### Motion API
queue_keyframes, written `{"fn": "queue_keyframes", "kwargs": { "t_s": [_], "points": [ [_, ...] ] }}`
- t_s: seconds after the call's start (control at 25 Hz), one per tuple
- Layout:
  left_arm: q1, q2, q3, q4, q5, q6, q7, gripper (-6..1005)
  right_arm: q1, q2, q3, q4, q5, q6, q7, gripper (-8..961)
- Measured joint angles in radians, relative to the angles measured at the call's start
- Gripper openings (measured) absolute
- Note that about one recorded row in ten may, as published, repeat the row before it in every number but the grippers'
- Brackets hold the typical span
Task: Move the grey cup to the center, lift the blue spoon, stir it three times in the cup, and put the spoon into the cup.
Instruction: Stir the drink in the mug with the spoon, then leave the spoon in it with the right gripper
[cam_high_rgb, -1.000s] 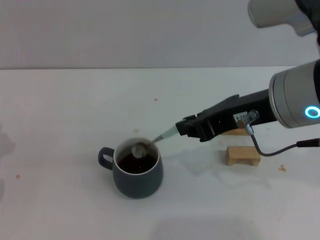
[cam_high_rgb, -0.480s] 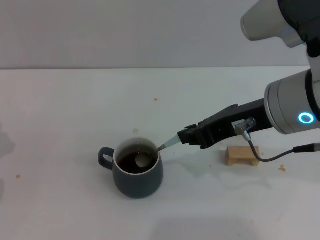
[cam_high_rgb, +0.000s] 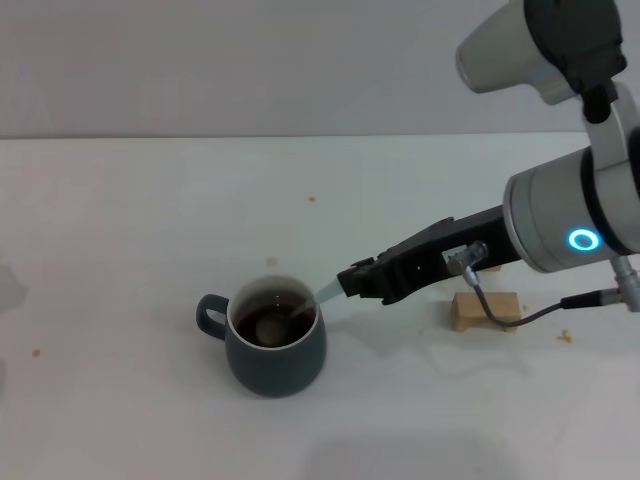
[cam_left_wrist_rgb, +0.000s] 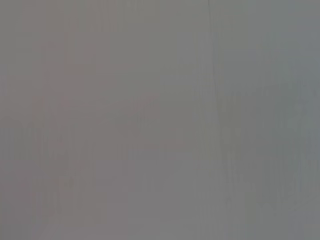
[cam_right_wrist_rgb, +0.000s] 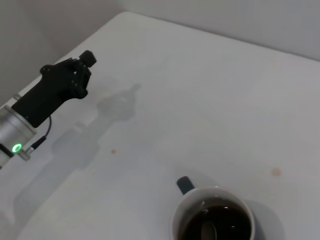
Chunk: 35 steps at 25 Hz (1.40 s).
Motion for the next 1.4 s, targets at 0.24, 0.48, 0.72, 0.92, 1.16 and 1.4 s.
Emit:
{"fn": "queue_keyframes", "kwargs": {
  "t_s": [0.24,0.48,0.72,0.92,1.16,1.4],
  "points": [
    [-0.001,0.002,-0.003,0.002,0.0,0.0,0.0,-2,0.023,0.0,-0.011,-0.035,0.007,-0.015,-0.003,107],
    [-0.003,0.003,-0.007,0.003,0.0,0.0,0.0,-2,0.035,0.0,-0.016,-0.063,0.026,-0.024,-0.004,107],
    [-0.003,0.004,-0.009,0.003,0.0,0.0,0.0,-2,0.04,0.0,-0.021,-0.093,0.029,-0.035,-0.008,107],
    [-0.005,0.005,-0.009,0.003,0.0,0.0,0.0,-2,0.045,0.0,-0.021,-0.126,0.029,-0.048,-0.02,107],
    [-0.006,0.005,-0.009,0.004,0.0,0.0,0.0,-2,0.057,0.0,-0.02,-0.154,0.029,-0.069,-0.03,108],
    [-0.002,0.005,-0.009,0.004,0.0,0.0,0.0,-2,0.082,-0.001,-0.014,-0.197,0.022,-0.084,-0.041,108]
  ]
}}
